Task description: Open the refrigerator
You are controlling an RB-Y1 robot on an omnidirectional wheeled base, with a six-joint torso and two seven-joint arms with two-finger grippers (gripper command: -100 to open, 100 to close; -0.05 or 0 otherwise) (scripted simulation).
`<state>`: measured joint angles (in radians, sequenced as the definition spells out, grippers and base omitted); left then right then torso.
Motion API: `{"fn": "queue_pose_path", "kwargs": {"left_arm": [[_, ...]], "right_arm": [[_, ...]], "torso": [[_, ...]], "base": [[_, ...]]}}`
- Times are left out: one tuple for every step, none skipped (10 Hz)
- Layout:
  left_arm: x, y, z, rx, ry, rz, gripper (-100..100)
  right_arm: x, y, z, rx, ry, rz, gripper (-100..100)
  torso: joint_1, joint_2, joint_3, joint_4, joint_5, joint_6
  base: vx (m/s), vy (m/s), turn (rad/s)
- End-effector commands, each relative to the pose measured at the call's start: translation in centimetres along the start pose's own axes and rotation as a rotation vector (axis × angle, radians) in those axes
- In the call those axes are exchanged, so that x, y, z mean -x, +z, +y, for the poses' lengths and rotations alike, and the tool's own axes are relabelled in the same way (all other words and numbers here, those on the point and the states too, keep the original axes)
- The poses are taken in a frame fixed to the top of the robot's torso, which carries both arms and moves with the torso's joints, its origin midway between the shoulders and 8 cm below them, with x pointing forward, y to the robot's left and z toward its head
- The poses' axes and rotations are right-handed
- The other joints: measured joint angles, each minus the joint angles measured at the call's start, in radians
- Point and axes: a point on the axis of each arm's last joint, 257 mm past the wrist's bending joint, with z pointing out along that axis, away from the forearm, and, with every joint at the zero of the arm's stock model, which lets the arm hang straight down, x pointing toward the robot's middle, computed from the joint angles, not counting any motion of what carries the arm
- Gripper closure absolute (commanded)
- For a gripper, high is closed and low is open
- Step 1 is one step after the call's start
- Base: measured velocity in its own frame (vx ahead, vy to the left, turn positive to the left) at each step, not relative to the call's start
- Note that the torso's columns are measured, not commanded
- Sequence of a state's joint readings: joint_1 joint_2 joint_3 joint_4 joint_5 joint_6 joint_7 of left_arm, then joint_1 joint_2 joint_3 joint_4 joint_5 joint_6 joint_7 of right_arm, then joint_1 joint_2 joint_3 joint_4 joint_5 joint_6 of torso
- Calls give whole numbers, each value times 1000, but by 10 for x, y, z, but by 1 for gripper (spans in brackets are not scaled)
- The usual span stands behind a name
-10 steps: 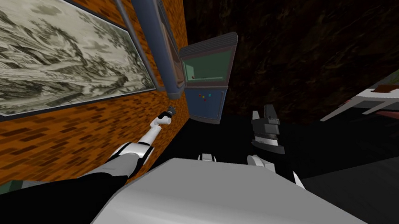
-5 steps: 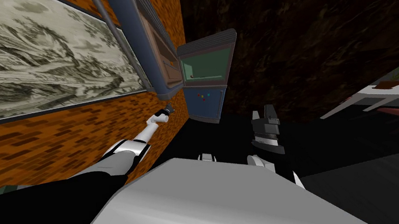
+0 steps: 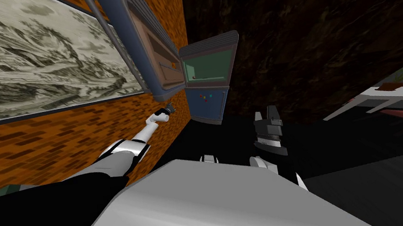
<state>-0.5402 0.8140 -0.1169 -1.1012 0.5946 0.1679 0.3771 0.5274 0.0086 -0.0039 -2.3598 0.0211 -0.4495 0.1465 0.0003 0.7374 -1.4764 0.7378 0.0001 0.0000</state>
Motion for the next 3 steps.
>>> {"fn": "queue_pose_path", "kwargs": {"left_arm": [[0, 0, 0, 0, 0, 0, 0], [0, 0, 0, 0, 0, 0, 0], [0, 0, 0, 0, 0, 0, 0]], "right_arm": [[0, 0, 0, 0, 0, 0, 0], [0, 0, 0, 0, 0, 0, 0], [0, 0, 0, 0, 0, 0, 0]], "torso": [[0, 0, 0, 0, 0, 0], [0, 1, 0, 0, 0, 0], [0, 1, 0, 0, 0, 0]], "base": [[0, 0, 0], [0, 0, 0], [0, 0, 0]]}}
